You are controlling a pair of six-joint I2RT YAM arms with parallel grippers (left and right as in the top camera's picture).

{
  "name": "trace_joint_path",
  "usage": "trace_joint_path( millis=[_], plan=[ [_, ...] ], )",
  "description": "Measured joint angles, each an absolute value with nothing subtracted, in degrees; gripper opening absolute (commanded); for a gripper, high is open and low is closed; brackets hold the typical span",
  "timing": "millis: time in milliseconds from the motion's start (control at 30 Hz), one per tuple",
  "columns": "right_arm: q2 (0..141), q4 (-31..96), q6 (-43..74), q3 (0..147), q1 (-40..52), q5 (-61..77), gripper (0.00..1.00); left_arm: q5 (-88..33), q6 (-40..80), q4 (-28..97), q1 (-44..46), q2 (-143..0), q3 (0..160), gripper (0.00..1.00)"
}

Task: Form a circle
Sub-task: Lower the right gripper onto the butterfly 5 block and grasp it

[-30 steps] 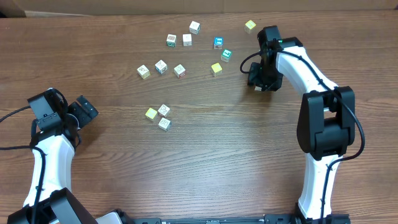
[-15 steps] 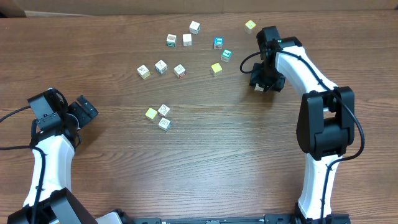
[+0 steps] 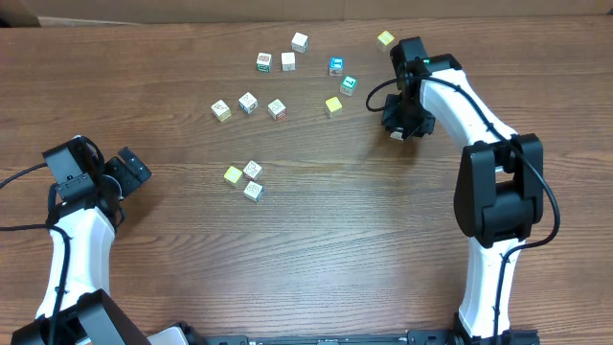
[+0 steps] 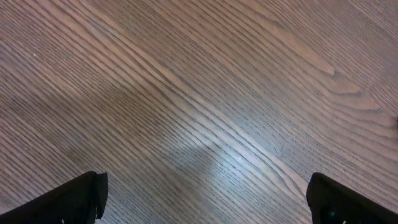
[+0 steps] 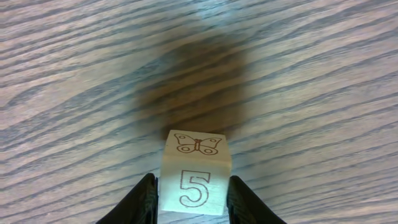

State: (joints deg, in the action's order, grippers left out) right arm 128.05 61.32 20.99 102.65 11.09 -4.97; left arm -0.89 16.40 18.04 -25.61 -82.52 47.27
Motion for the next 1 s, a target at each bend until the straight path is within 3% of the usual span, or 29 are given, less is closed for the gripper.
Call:
trace_joint_path(
  millis=[133,200,333,467,600,933,1000],
  plan=[
    [128.05,60.69,20.97,102.65,11.46,-4.97,0.32,-0.89,16.40,18.04,-25.61,-82.52,47.27,1.00],
    [128.05,60.58,21.04,102.65,11.44,-4.95,0.41,-0.89,16.38,18.04,-25.61,-82.52,47.27,1.00],
    [128.05,60.93,20.99,102.65,11.44,-4.99,0.43,-0.89,16.40,18.04,-25.61,-82.52,47.27,1.00],
    [128.05,60.47,21.19,102.65,11.46,-4.99,0.39,-0.91,16.40,18.04,-25.61,-82.52,47.27,1.00],
    [128.05,59.90,22.61,102.63,11.46,-5.06,0.27,-0.89,16.40,18.04,-25.61,-82.52,47.27,0.99],
    [128.05,60.66,23.70,102.65,11.44,-5.17,0.28,-0.89,16.40,18.04,-25.61,-82.52,47.29,0.99],
    [128.05,61.82,23.75,102.85,11.44,-5.17,0.23,-0.89,16.40,18.04,-25.61,-82.52,47.27,0.99]
  ],
)
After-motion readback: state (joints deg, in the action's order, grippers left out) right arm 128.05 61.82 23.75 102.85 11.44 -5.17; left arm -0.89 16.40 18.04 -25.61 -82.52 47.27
